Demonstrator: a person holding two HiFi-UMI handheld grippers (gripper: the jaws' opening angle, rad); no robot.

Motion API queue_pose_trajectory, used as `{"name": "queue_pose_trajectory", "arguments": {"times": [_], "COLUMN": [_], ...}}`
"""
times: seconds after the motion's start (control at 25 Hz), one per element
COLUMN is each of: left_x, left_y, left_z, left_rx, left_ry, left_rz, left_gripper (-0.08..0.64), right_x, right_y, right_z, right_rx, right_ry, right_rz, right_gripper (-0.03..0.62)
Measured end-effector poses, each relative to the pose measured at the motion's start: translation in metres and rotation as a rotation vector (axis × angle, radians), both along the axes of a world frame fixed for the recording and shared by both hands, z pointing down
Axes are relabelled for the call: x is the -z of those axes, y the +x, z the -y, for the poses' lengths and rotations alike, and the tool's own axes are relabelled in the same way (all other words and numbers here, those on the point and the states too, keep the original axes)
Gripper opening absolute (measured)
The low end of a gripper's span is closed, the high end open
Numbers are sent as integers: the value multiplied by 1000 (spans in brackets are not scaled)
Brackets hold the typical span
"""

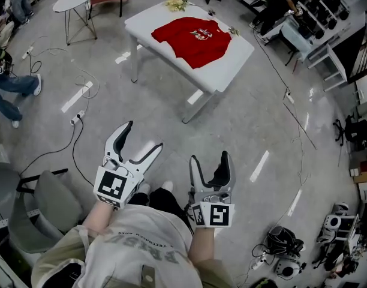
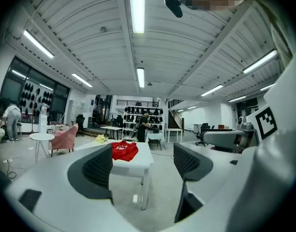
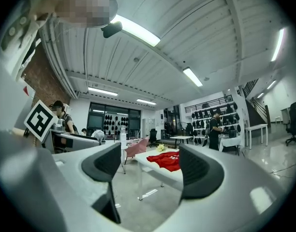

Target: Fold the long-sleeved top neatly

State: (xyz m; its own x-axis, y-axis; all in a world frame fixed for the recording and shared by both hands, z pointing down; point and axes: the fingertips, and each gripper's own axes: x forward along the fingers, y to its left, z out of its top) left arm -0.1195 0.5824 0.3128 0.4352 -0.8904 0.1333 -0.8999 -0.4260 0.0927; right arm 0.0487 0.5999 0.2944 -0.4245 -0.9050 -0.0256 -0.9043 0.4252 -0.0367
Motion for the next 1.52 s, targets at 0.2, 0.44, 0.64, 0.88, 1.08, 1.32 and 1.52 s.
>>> {"name": "queue_pose_trajectory", "arguments": {"times": [0.2, 0.44, 0.64, 0.88, 1.08, 1.32, 1.52], "left_x": [-16, -37, -30, -29, -30, -42, -64], "left_y": [3, 25, 43, 65, 74, 71, 68], "left_z": [30, 82, 139, 194, 223, 258, 293], "left_rx": [20, 62, 117, 172, 195, 206, 167], "left_ry": [-35, -74, -61, -56, -71, -112, -155], "left_rz": [16, 27, 44, 53, 76, 95, 93], "left_gripper": [380, 380, 380, 380, 379, 379, 379], "right_x": [-15, -33, -28, -29, -36, -50, -69], "right_y": [12, 27, 40, 57, 65, 64, 64], "right_z": [37, 103, 169, 231, 265, 302, 331], "right_rx": [5, 65, 132, 205, 233, 236, 191], "right_ry": [-23, -40, -19, -14, -29, -64, -99], "right_rz": [-1, 7, 11, -1, 2, -6, -26], "right_gripper": [367, 367, 367, 367, 367, 367, 367]}}
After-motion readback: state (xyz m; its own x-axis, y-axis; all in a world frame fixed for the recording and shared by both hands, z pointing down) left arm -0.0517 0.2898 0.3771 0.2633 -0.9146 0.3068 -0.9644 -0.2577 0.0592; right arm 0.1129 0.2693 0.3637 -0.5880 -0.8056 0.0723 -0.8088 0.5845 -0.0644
